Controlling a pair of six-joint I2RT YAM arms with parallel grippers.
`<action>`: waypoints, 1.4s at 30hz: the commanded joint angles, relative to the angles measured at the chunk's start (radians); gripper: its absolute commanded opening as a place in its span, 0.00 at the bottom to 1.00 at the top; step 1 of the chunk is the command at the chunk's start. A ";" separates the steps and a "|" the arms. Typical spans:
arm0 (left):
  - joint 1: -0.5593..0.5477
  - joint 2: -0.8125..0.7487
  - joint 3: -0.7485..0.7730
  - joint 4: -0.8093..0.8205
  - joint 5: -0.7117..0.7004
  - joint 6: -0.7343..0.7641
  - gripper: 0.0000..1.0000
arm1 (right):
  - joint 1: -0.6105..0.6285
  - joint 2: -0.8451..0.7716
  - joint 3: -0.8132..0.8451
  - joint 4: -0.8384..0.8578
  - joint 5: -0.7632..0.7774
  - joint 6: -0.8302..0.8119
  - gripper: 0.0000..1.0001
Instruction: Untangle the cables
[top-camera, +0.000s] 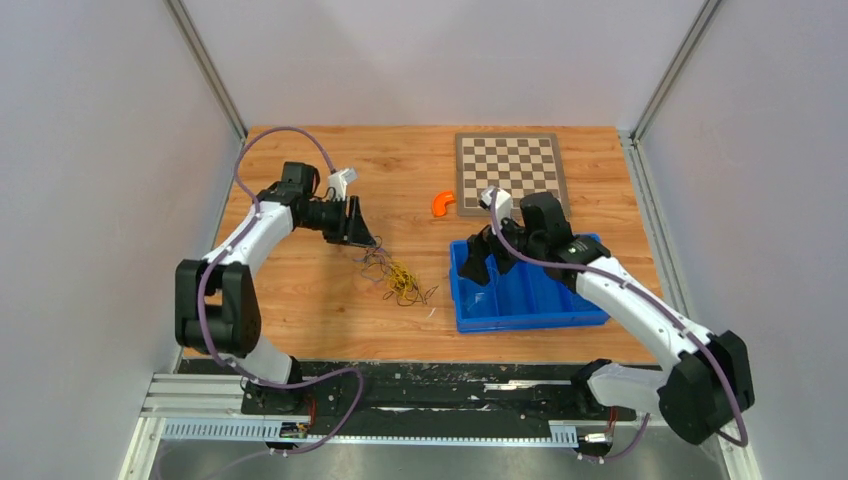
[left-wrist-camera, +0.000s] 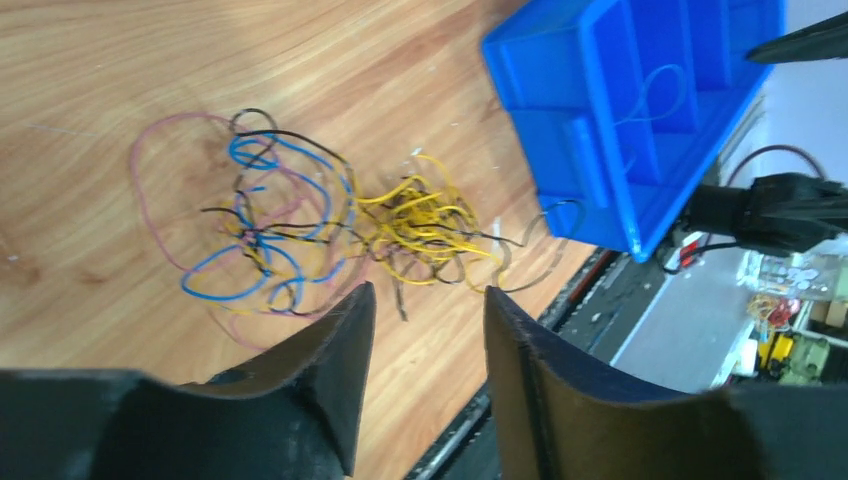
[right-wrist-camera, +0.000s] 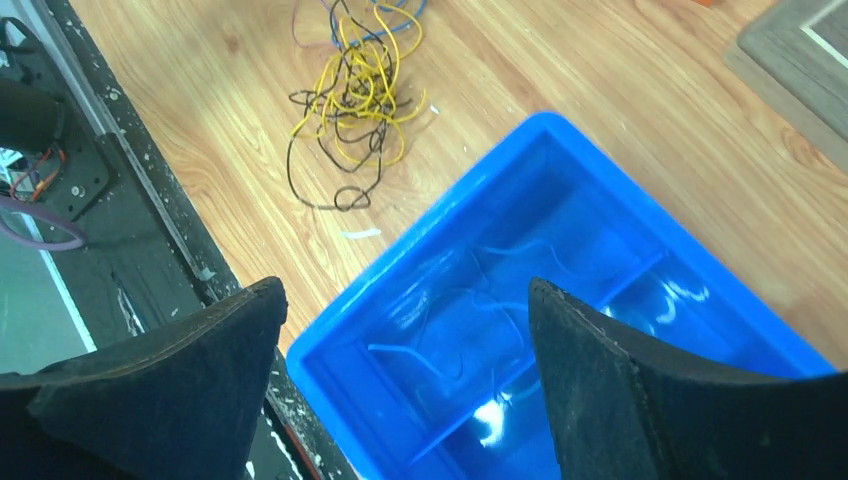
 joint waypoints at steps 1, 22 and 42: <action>0.009 0.111 0.053 0.059 0.018 0.049 0.47 | 0.009 0.145 0.104 0.082 -0.087 0.015 0.89; -0.030 0.306 0.052 0.189 0.093 -0.007 0.39 | 0.185 0.680 0.367 0.252 -0.003 0.221 0.87; 0.070 -0.242 0.001 0.121 0.188 -0.216 0.00 | 0.271 0.913 0.451 0.283 0.060 0.215 0.39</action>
